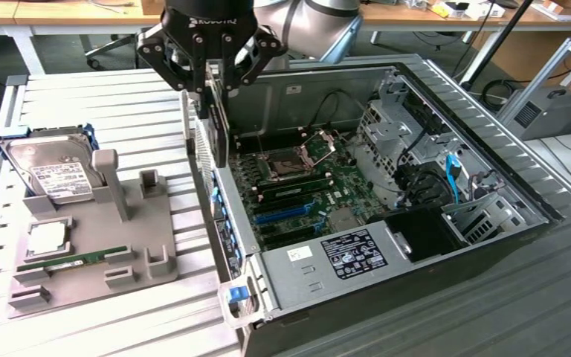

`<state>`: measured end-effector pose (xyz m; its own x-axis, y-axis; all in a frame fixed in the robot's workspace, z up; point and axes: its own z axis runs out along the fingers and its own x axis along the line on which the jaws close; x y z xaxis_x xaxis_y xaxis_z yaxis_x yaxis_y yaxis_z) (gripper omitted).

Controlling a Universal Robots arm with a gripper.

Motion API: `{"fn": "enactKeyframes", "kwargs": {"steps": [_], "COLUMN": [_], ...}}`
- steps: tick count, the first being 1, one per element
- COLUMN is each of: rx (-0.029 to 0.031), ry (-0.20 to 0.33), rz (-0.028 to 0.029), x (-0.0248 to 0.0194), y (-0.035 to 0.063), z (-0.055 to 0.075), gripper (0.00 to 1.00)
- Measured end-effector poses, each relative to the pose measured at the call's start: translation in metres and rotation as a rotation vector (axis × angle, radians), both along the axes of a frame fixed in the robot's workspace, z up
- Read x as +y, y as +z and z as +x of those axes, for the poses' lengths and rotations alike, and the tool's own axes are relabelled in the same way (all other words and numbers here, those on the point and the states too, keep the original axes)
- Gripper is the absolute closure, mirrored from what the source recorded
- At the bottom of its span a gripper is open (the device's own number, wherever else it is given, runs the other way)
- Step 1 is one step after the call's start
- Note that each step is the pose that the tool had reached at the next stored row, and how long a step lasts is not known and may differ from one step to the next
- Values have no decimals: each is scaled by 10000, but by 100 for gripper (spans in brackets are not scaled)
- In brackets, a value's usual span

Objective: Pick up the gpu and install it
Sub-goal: 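Pick up the gpu and move the gpu toward the slot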

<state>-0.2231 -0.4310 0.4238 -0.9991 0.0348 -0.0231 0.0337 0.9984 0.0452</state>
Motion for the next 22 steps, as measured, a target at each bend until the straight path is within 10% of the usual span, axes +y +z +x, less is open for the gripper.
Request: {"fn": "enactKeyframes", "kwargs": {"steps": [22], "rx": [0], "ry": [1], "rz": [0], "x": [0], "y": [0], "z": [642], "gripper": [73]}}
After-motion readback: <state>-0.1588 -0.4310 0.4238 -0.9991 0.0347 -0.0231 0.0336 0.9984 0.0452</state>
